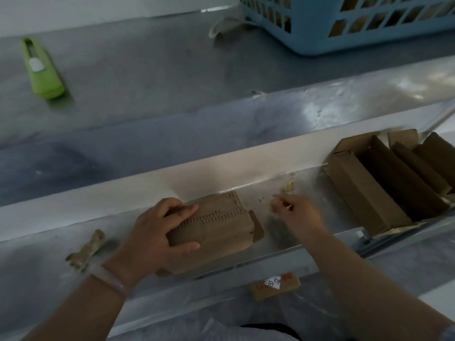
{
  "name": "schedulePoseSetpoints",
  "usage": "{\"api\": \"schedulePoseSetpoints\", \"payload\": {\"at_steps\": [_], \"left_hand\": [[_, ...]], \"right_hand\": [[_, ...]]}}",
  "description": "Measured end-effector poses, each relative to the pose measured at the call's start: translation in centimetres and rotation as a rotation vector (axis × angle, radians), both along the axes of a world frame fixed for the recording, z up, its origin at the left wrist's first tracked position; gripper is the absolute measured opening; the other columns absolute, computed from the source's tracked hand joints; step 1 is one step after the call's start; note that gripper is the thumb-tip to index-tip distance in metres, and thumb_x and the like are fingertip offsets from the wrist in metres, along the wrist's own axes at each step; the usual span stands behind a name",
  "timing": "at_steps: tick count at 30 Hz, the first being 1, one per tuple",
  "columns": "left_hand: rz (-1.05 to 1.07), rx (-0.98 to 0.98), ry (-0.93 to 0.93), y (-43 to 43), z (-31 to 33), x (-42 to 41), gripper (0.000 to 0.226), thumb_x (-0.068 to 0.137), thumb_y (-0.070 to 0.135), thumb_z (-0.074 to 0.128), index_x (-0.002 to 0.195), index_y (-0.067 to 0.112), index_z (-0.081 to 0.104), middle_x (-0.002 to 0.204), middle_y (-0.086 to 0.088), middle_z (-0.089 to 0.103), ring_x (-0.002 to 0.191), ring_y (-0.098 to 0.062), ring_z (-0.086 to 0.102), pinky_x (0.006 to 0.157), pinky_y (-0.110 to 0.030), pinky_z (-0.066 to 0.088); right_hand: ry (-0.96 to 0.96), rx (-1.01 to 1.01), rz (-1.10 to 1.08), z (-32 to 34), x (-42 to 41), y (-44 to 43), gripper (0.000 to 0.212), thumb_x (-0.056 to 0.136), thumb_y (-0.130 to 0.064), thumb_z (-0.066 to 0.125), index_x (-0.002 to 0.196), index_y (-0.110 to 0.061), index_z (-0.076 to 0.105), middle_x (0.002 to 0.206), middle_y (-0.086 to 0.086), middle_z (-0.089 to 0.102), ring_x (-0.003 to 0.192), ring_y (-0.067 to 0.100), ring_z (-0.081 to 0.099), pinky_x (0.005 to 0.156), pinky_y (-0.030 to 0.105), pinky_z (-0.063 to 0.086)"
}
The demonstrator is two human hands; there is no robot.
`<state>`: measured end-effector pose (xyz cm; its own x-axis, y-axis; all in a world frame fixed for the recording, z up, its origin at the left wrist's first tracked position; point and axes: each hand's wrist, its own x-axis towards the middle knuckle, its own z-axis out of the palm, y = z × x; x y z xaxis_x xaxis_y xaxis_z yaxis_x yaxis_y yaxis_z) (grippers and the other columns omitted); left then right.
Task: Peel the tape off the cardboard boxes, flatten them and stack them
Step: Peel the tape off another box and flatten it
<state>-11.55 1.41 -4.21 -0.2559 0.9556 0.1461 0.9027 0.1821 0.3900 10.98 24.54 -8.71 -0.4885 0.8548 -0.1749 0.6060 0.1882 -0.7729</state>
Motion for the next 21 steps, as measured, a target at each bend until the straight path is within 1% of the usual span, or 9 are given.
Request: {"api": "schedulePoseSetpoints", "payload": {"at_steps": [2,4,6,8,10,13,16,18,21], "left_hand": [[0.031,0.002,0.01,-0.1,0.1,0.3,0.083,0.069,0.082,0.046,0.137,0.034,0.047,0.124,0.014,0.044,0.111,-0.005,0.046,0.096,-0.028,0.041],[0.077,-0.009,0.014,-0.3,0.3,0.8,0.088,0.066,0.086,0.043,0.138,0.035,0.043,0.126,0.017,0.042,0.114,-0.003,0.042,0.097,-0.023,0.035],[0.139,-0.025,-0.015,-0.5,0.6,1.3,0.093,0.061,0.085,0.047,0.14,0.038,0.037,0.127,0.019,0.04,0.116,0.0,0.037,0.099,-0.024,0.03],[0.18,0.002,-0.021,-0.5,0.9,1.6,0.096,0.058,0.086,0.048,0.14,0.037,0.038,0.124,0.019,0.042,0.112,0.003,0.035,0.098,-0.024,0.03],[0.196,0.049,0.023,-0.5,1.1,2.1,0.095,0.06,0.09,0.041,0.134,0.031,0.047,0.121,0.015,0.048,0.109,0.0,0.04,0.095,-0.025,0.033],[0.248,0.092,0.05,-0.8,0.9,2.5,0.094,0.062,0.091,0.034,0.124,0.025,0.057,0.12,0.016,0.047,0.116,-0.006,0.039,0.097,-0.029,0.032],[0.26,0.071,0.083,-1.2,0.2,2.5,0.09,0.066,0.09,0.034,0.124,0.027,0.059,0.134,0.01,0.05,0.126,-0.013,0.04,0.107,-0.029,0.025],[0.306,0.097,0.049,-1.6,0.1,2.7,0.087,0.067,0.087,0.038,0.126,0.026,0.058,0.139,0.007,0.046,0.128,-0.015,0.037,0.108,-0.032,0.026],[0.518,0.179,-0.06,-2.3,0.0,3.6,0.077,0.069,0.074,0.052,0.128,0.024,0.054,0.133,0.003,0.043,0.121,-0.018,0.04,0.104,-0.036,0.035]], "right_hand": [[-0.032,0.029,-0.03,0.4,0.1,1.7,0.036,0.099,-0.029,0.051,0.131,-0.015,0.06,0.106,0.001,0.069,0.096,0.016,0.063,0.084,0.022,0.042],[-0.038,0.017,-0.063,0.8,0.2,3.0,0.039,0.097,-0.026,0.052,0.136,-0.017,0.055,0.11,0.004,0.069,0.096,0.021,0.065,0.089,0.03,0.051],[0.001,-0.022,-0.134,1.3,0.4,4.1,0.033,0.09,-0.024,0.063,0.123,-0.023,0.058,0.099,0.002,0.071,0.084,0.02,0.068,0.082,0.037,0.056],[0.012,-0.017,-0.179,1.9,0.7,4.9,0.019,0.086,-0.023,0.068,0.103,-0.022,0.059,0.09,0.0,0.069,0.077,0.019,0.067,0.075,0.037,0.058],[-0.005,0.028,-0.158,2.4,0.9,5.3,0.008,0.091,-0.026,0.061,0.096,-0.02,0.062,0.087,-0.001,0.069,0.078,0.019,0.067,0.076,0.039,0.058],[-0.017,0.079,-0.12,2.5,0.9,6.0,0.022,0.1,-0.03,0.045,0.102,-0.02,0.064,0.092,0.004,0.07,0.083,0.023,0.067,0.08,0.047,0.056],[-0.043,0.066,-0.107,2.9,1.0,6.4,0.031,0.101,-0.032,0.042,0.126,-0.023,0.057,0.105,0.007,0.07,0.091,0.025,0.067,0.086,0.048,0.055],[0.001,0.047,-0.094,3.6,1.0,5.9,0.034,0.099,-0.03,0.047,0.133,-0.026,0.051,0.108,0.005,0.069,0.093,0.023,0.067,0.087,0.045,0.055],[0.074,0.079,0.002,4.7,0.7,3.2,0.02,0.096,-0.028,0.054,0.115,-0.026,0.061,0.095,-0.003,0.07,0.083,0.014,0.068,0.081,0.038,0.057]]}}
